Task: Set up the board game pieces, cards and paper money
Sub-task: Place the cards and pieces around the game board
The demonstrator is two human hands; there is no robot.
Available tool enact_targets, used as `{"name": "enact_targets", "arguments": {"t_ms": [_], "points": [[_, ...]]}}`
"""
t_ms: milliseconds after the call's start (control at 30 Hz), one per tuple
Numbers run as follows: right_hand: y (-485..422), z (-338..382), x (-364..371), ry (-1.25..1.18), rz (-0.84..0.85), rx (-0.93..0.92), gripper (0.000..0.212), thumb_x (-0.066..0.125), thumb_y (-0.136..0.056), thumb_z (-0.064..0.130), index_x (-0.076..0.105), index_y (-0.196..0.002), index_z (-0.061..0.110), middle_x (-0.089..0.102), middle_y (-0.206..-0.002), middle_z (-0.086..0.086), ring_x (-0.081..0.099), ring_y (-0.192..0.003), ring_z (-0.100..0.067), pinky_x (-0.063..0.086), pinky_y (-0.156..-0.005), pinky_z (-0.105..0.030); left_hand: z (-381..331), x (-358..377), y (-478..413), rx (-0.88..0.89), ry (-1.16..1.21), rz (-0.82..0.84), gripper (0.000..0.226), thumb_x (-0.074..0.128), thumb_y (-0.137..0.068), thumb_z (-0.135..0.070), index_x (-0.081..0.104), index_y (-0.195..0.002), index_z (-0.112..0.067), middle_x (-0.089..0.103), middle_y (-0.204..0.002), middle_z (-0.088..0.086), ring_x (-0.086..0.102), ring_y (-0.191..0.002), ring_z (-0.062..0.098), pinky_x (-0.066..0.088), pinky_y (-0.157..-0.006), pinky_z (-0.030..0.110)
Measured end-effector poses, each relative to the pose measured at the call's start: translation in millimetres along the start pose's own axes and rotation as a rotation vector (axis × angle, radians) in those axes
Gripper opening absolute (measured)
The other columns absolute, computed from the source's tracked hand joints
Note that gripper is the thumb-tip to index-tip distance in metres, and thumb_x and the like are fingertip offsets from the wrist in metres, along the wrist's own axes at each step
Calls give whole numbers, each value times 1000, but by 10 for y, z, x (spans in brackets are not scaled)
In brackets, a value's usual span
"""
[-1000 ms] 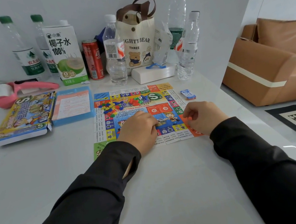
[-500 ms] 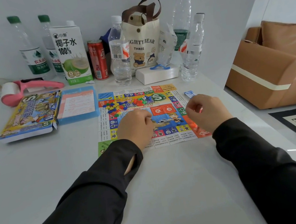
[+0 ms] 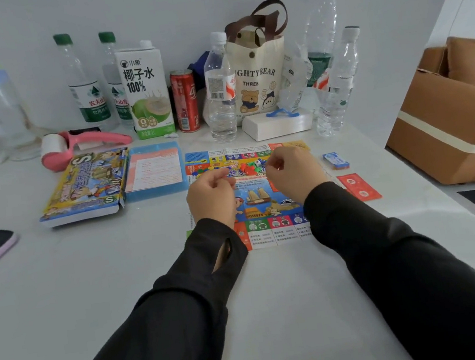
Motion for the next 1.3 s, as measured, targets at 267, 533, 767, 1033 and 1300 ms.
{"name": "enact_targets", "arguments": {"t_ms": [267, 533, 767, 1033, 1300], "points": [[-386, -44, 533, 197, 266, -11, 47, 45, -91, 8, 43, -136, 24, 25, -148, -9, 20, -138, -29, 20, -112, -38, 36, -40, -35, -9, -24, -42, 36, 40, -92, -3, 58, -119, -18, 67, -100, 4, 61, -69, 9, 47, -45, 10], [-449, 58, 734, 285, 438, -85, 45, 44, -94, 10, 46, -135, 27, 33, -148, -7, 39, -130, -27, 36, -103, -34, 35, 28, -57, 39, -125, -16, 34, 40, -93, -10, 57, -121, -20, 66, -113, 5, 62, -99, 17, 56, -82, 37], [-253, 78, 565, 254, 357, -102, 34, 49, -92, 10, 59, -122, 21, 54, -131, -1, 49, -120, -20, 39, -99, -29, 11, 81, -43, 77, -153, 27, 34, 41, -93, -9, 56, -123, -15, 66, -112, 8, 64, -97, 18, 55, -83, 38], [217, 50, 325, 144, 331, -61, 29, 55, -91, 12, 62, -118, 20, 58, -123, 1, 53, -109, -15, 37, -87, -20, -66, 117, 36, 119, -182, 78, 32, 41, -92, -8, 60, -117, -16, 67, -104, 5, 62, -92, 15, 53, -83, 32], [591, -96, 125, 22, 264, 4, 37, 59, -87, 3, 60, -120, 21, 58, -120, 0, 54, -98, -9, 42, -84, -16, -142, 293, 149, 244, -347, 196, 30, 41, -93, -10, 63, -112, -16, 68, -105, 3, 61, -95, 14, 47, -80, 23]]}}
Point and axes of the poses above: each hand's wrist, its own y-axis away from the middle knuckle, its own x-axis out of the palm, z = x × y, the point moved 10 cm from there along -y, towards the middle knuckle
